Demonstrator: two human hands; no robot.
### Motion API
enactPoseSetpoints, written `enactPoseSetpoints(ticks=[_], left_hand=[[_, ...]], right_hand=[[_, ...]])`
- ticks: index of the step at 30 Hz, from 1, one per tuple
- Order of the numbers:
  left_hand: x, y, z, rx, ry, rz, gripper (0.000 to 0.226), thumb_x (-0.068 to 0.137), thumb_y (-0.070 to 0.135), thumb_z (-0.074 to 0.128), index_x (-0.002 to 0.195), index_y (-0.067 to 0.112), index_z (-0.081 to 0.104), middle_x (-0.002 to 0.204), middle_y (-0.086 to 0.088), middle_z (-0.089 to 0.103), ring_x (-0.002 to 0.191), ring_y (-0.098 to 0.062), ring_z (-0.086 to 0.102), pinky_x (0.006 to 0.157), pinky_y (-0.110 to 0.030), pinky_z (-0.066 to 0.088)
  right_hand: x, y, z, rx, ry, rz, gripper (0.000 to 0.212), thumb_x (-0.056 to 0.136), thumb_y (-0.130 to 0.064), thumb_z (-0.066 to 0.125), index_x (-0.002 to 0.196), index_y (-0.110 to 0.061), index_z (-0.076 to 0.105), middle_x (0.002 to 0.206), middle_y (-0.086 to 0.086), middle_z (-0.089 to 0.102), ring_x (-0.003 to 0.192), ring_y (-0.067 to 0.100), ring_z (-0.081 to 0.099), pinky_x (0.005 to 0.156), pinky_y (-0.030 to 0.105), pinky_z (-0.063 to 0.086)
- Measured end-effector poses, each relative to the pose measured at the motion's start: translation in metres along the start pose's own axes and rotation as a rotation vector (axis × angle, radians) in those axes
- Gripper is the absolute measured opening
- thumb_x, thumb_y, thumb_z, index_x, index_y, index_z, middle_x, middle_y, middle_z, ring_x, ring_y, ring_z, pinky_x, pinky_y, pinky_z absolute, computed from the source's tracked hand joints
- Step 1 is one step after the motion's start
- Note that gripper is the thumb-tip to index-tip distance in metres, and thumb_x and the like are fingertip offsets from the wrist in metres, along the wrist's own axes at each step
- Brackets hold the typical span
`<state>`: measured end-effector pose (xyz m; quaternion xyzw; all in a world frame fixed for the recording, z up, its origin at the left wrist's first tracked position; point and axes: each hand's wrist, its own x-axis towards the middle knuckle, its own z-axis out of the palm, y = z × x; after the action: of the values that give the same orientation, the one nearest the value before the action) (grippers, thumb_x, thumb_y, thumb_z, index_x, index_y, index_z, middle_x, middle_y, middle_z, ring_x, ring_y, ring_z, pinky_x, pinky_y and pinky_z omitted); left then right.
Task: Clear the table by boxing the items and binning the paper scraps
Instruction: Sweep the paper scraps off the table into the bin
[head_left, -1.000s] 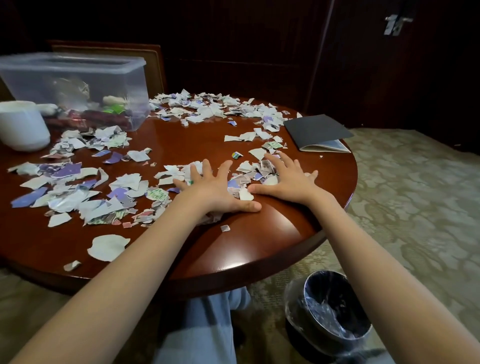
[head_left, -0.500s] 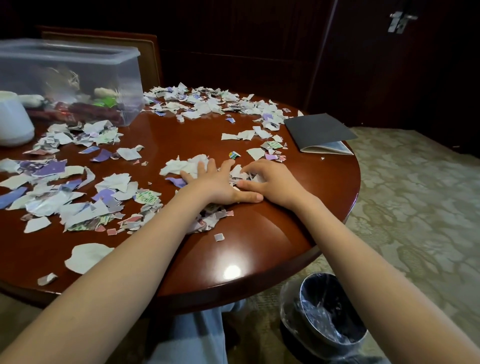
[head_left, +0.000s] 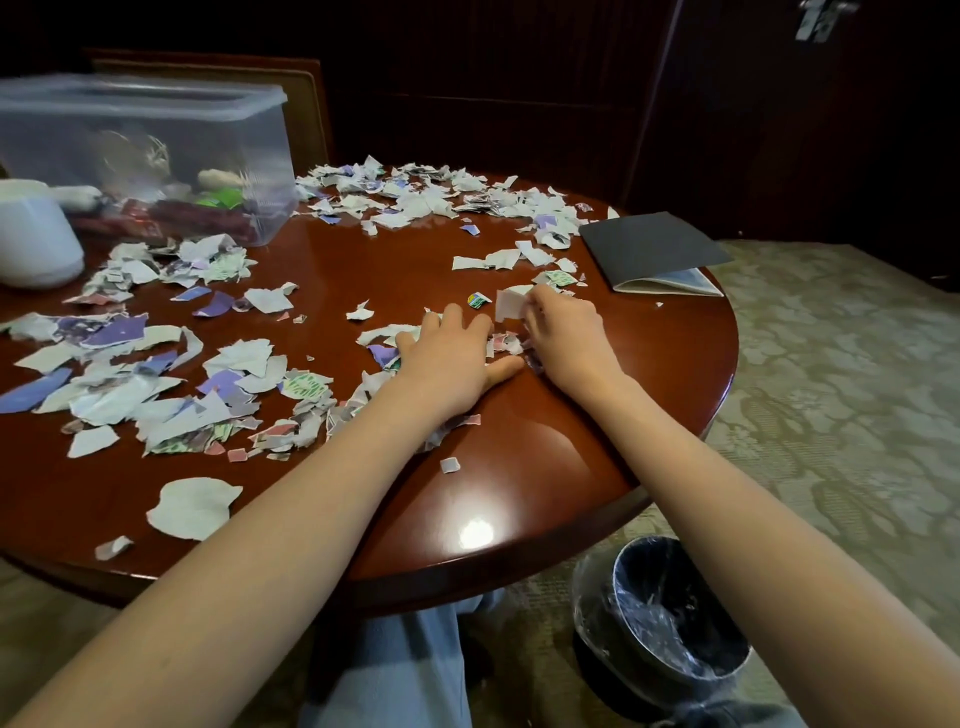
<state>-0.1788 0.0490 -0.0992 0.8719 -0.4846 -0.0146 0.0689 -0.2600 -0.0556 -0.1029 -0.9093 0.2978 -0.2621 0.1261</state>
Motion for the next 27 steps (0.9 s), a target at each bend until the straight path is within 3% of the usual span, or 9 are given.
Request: enactPoseSetpoints(ticks=[5,11,15,20,22,25,27], left_hand=[[-0.002,0.012,0.007,0.101,0.157,-0.008,0.037,0.101,0.034,0.03,0.131,0.014,0.039,0.127,-0.015,0.042,0.117,-0.035,0.04,0.09,-0.045,0.04],[0.009,0.008,0.004,0.078,0.192,0.107,0.027,0.098,0.024,0.034,0.106,0.005,0.052,0.102,-0.017,0.06,0.093,-0.036,0.058,0.065,-0.034,0.037],[0.014,0.001,-0.01,-0.097,0.23,0.079,0.029,0.095,0.027,0.041,0.086,0.007,0.058,0.082,-0.011,0.06,0.077,-0.028,0.058,0.062,-0.031,0.043],[0.019,-0.003,-0.036,-0.456,0.351,0.047,0.032,0.092,0.027,0.048,0.064,0.013,0.054,0.061,0.003,0.056,0.053,-0.006,0.049,0.051,-0.019,0.035],[0.024,-0.002,-0.046,-0.614,0.378,0.032,0.032,0.09,0.025,0.05,0.063,0.009,0.053,0.058,0.002,0.053,0.051,-0.007,0.047,0.054,-0.017,0.037],[0.029,0.009,-0.058,-0.756,0.38,0.016,0.036,0.091,0.024,0.05,0.059,0.007,0.051,0.055,-0.001,0.048,0.051,-0.011,0.041,0.057,-0.02,0.036],[0.031,0.02,-0.064,-0.887,0.334,-0.032,0.041,0.092,0.026,0.05,0.054,0.011,0.045,0.053,0.0,0.043,0.048,-0.011,0.036,0.057,-0.023,0.034]], right_hand=[[0.002,-0.001,0.002,0.195,0.116,0.164,0.026,0.098,-0.016,0.039,0.109,-0.007,0.061,0.103,0.013,0.067,0.095,0.027,0.059,0.082,0.035,0.043],[0.008,-0.005,-0.005,0.498,0.238,0.311,0.022,0.098,-0.015,0.042,0.101,-0.009,0.064,0.075,-0.004,0.055,0.058,0.011,0.053,0.052,0.019,0.041],[0.014,-0.007,-0.01,0.715,0.261,0.493,0.026,0.098,-0.017,0.044,0.073,-0.012,0.052,0.063,-0.002,0.047,0.045,0.008,0.052,0.047,0.019,0.041],[0.024,-0.01,-0.016,1.093,0.275,0.677,0.016,0.096,-0.014,0.047,0.082,-0.01,0.055,0.073,0.002,0.047,0.049,0.01,0.049,0.041,0.016,0.037],[0.025,-0.012,-0.02,1.185,0.276,0.704,0.015,0.096,-0.013,0.048,0.083,-0.01,0.055,0.076,0.003,0.048,0.052,0.01,0.049,0.043,0.016,0.036],[0.027,-0.007,-0.025,1.236,0.291,0.731,0.027,0.096,-0.01,0.047,0.069,-0.012,0.049,0.072,0.004,0.045,0.052,0.011,0.045,0.041,0.015,0.035],[0.027,-0.002,-0.029,1.265,0.296,0.779,0.017,0.095,-0.009,0.05,0.078,-0.009,0.055,0.079,0.004,0.049,0.054,0.011,0.048,0.038,0.014,0.035]])
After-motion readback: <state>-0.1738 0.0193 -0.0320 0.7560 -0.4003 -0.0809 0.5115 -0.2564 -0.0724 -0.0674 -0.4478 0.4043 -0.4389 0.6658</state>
